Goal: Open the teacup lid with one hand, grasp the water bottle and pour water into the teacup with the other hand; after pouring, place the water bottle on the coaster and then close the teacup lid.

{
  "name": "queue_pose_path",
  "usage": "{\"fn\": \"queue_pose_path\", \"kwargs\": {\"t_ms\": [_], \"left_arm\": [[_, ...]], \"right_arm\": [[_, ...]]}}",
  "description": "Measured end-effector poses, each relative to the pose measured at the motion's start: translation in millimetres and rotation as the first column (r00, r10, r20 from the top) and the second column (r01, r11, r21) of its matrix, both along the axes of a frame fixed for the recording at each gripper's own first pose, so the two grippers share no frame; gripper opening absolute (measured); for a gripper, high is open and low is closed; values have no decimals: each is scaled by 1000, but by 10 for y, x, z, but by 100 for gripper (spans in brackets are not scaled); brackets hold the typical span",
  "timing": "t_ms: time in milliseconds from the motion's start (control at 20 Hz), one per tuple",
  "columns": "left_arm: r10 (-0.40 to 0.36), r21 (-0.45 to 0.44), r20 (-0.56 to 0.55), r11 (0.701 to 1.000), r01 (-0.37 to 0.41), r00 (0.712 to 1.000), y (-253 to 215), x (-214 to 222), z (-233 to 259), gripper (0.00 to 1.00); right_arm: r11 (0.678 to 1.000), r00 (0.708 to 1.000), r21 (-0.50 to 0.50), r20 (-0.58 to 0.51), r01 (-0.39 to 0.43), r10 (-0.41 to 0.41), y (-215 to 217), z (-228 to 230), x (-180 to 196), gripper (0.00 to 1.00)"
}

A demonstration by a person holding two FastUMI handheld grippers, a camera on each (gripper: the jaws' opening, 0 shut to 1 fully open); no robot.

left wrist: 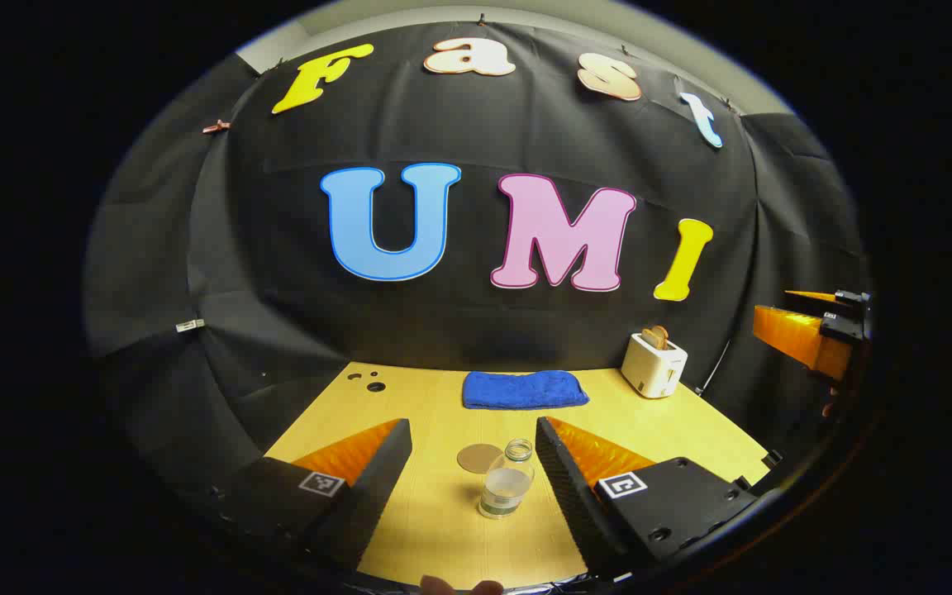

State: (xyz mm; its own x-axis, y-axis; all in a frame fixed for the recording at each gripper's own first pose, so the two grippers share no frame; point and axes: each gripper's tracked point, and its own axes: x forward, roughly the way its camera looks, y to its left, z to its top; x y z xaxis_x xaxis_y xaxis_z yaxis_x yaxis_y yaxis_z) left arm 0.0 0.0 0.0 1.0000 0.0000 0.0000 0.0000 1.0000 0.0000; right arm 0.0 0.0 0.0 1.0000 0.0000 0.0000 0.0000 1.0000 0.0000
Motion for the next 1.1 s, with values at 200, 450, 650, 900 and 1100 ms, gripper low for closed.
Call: {"fn": "queue_pose_path", "kwargs": {"t_ms": [200, 450, 650, 900, 1100], "left_arm": [[12, -1, -7, 1000, -12, 1000, 41, 17, -17, 95], [23, 13, -2, 1000, -23, 1000, 118, -34, -35, 96], [24, 17, 2, 1000, -24, 1000, 150, -81, -41, 95], [22, 22, 12, 1000, -22, 1000, 149, -129, -40, 95], [20, 34, 22, 999, -21, 1000, 151, -138, -46, 95]], "right_arm": [[1000, 1000, 6, 1, 1, -1, -16, -33, -8, 96], [1000, 1000, -8, 5, 2, -2, 13, -43, -75, 96], [1000, 1000, -13, 8, -1, 1, 75, -15, -93, 98], [1000, 1000, -11, 10, -4, 4, 98, -21, -113, 96], [1000, 1000, -2, 23, -18, 18, 135, -83, -73, 98]]}}
